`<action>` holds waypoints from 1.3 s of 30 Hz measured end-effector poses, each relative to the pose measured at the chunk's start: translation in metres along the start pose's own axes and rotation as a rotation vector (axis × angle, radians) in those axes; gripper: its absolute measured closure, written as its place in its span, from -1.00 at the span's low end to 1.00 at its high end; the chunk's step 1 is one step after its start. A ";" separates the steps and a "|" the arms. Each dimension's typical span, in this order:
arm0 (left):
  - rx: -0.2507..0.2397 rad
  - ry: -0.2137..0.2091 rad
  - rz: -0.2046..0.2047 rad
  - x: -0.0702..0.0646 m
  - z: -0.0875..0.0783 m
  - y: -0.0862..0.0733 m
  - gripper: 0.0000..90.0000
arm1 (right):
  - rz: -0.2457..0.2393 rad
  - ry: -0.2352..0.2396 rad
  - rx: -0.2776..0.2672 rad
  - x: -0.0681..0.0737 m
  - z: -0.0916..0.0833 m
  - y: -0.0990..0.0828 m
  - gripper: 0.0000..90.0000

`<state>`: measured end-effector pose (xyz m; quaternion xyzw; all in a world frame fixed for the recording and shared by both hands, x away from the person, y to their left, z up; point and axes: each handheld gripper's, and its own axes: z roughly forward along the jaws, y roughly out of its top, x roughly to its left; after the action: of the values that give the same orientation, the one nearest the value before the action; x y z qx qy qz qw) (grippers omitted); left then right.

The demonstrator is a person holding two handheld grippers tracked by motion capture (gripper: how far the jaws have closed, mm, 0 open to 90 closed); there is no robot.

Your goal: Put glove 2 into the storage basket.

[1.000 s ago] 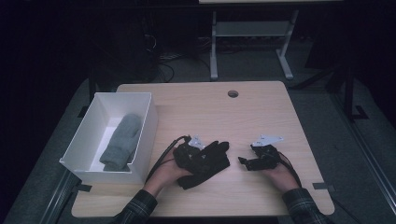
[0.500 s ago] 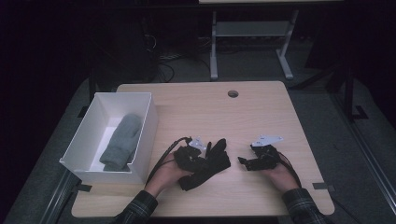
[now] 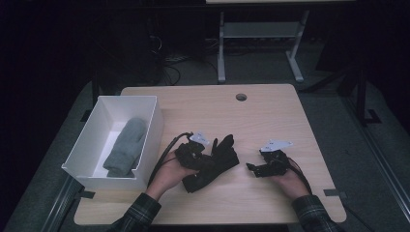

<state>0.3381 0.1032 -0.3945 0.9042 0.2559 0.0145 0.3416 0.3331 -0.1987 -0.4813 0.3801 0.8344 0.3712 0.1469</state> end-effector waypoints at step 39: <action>-0.118 0.333 -0.247 0.091 -0.195 -0.026 0.54 | 0.003 -0.004 -0.001 0.000 0.000 0.000 -0.55</action>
<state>0.3660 0.2817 -0.2747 0.8296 0.4163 0.1369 0.3461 0.3333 -0.1981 -0.4813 0.3822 0.8332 0.3712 0.1481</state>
